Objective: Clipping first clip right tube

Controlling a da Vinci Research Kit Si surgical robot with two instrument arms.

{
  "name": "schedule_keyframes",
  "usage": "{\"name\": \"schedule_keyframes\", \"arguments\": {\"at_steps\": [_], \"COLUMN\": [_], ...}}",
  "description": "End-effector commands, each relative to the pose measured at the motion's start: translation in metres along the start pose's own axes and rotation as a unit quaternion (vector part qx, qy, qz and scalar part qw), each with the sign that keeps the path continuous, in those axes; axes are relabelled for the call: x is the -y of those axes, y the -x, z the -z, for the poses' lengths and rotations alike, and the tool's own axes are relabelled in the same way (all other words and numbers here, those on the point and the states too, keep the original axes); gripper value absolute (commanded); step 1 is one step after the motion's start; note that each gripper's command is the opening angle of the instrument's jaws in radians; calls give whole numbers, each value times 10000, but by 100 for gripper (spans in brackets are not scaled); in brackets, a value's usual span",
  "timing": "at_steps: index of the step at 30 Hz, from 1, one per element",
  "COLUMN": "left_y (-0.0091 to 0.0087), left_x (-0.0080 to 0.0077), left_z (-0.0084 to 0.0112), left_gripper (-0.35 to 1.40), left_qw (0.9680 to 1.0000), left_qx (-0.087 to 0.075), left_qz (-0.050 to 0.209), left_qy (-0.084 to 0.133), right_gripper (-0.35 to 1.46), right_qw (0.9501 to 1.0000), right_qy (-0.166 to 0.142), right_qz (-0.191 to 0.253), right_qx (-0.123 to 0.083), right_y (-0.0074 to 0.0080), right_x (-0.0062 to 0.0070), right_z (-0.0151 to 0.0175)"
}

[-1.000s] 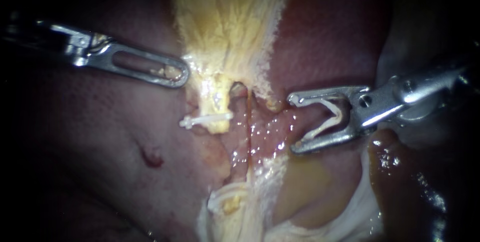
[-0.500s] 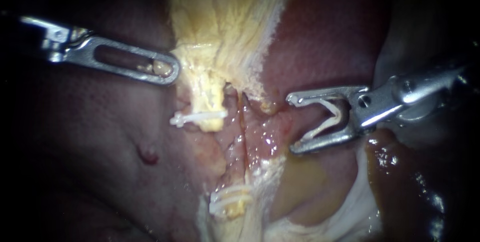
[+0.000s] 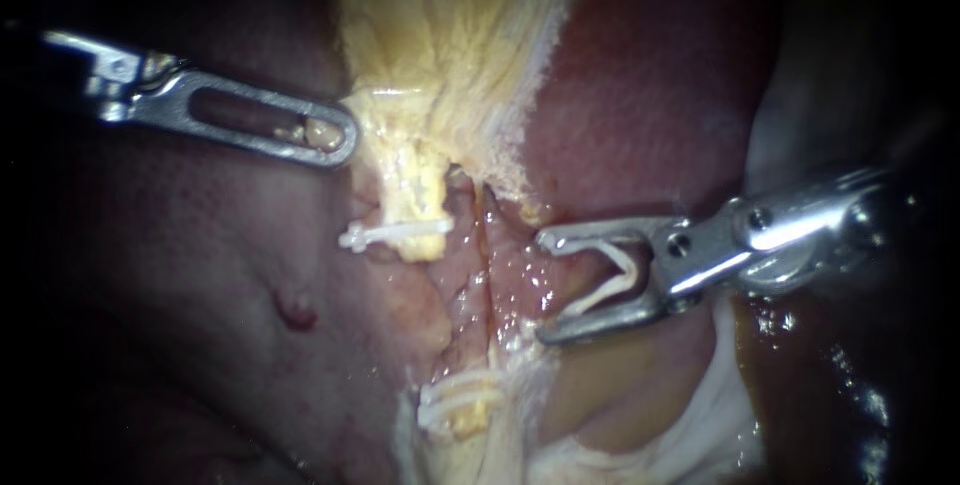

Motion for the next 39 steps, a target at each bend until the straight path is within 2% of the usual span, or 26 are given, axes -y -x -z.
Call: {"name": "schedule_keyframes", "arguments": {"at_steps": [1, 6, 14, 20, 25, 39], "left_y": [0, 0, -1, -1, -1, 0], "left_x": [0, 0, -1, -1, -2, -3], "left_z": [0, 0, 0, 0, 0, 0], "left_gripper": [-35, -35, -35, -35, -35, -35], "left_qw": [10000, 10000, 10000, 10000, 10000, 10000], "left_qx": [-2, -2, -2, 8, 8, 17], "left_qz": [2, 1, -1, -2, -2, -2], "left_qy": [-5, -5, -4, 6, 6, 17], "right_gripper": [50, 50, 49, 49, 49, 49], "right_qw": [10000, 9998, 9990, 9978, 9963, 9942], "right_qy": [-9, -58, -110, -221, -351, -555], "right_qz": [-44, -206, -439, -615, -774, -909], "right_qx": [9, 30, 56, 47, -118, -166], "right_y": [2, 14, 31, 33, 32, 45], "right_x": [0, -5, -20, -27, -29, -32], "right_z": [-4, -27, -50, -60, -70, -87]}}
